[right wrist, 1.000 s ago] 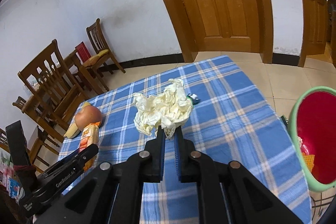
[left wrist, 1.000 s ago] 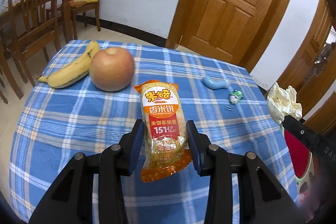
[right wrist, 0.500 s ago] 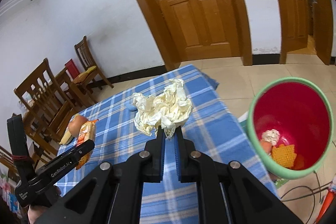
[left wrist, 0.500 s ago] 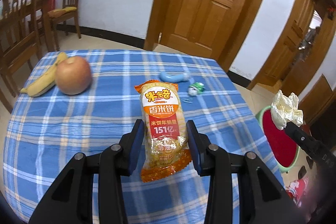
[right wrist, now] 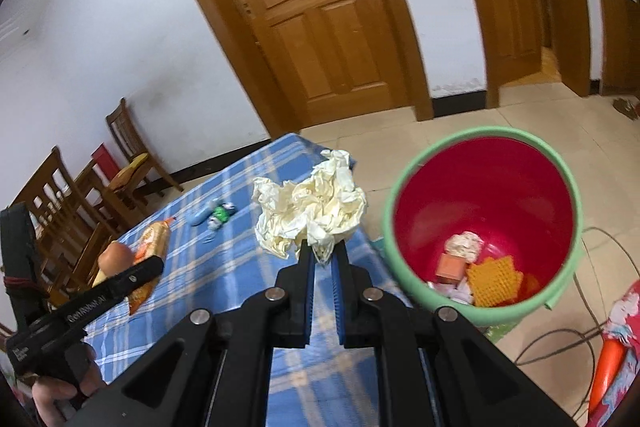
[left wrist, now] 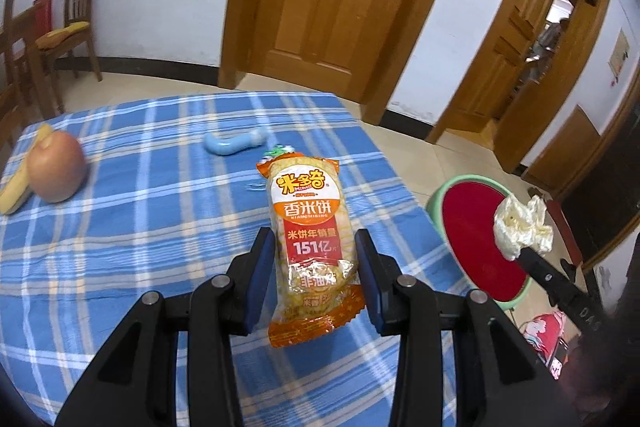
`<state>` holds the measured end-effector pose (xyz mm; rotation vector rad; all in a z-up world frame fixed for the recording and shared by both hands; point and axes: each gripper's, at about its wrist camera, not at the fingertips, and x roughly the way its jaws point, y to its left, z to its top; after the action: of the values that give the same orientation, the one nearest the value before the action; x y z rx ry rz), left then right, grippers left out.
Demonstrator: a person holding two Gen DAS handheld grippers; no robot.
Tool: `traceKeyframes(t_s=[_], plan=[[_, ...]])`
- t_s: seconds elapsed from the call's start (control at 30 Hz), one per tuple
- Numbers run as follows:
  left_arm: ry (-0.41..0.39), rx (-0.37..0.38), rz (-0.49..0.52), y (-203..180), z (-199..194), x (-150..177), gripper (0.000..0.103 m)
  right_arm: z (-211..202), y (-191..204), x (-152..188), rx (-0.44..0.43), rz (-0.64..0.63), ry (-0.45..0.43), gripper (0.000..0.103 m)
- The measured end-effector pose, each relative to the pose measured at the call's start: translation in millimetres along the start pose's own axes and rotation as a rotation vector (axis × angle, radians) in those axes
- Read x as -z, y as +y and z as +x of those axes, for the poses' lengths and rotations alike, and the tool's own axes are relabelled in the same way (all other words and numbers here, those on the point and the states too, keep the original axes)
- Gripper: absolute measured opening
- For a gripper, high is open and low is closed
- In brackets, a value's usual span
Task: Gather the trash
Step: 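Carry the snack bag and crumpled paper over the red bucket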
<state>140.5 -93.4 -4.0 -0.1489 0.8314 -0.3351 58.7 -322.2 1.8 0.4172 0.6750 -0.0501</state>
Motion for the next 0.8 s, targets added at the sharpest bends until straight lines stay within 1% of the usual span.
traceKeyframes(t_s=[0.43,0.67,0.8], plan=[[0.024,0.065,0.087,-49.4,23.3,-11.2,0.041,-2.7,-59.8,1.0,0.111,0.098,-0.008,0.01],[0.038,0.093,0.13,-77.0,33.8,-12.1,0.041,1.4,-91.5,1.2,0.161,0.142,0.006,0.011],[0.05,0.11,0.156,-91.7,41.7,-11.5,0.041,4.6,-103.4,2.1,0.173,0.162,0.017,0.015]])
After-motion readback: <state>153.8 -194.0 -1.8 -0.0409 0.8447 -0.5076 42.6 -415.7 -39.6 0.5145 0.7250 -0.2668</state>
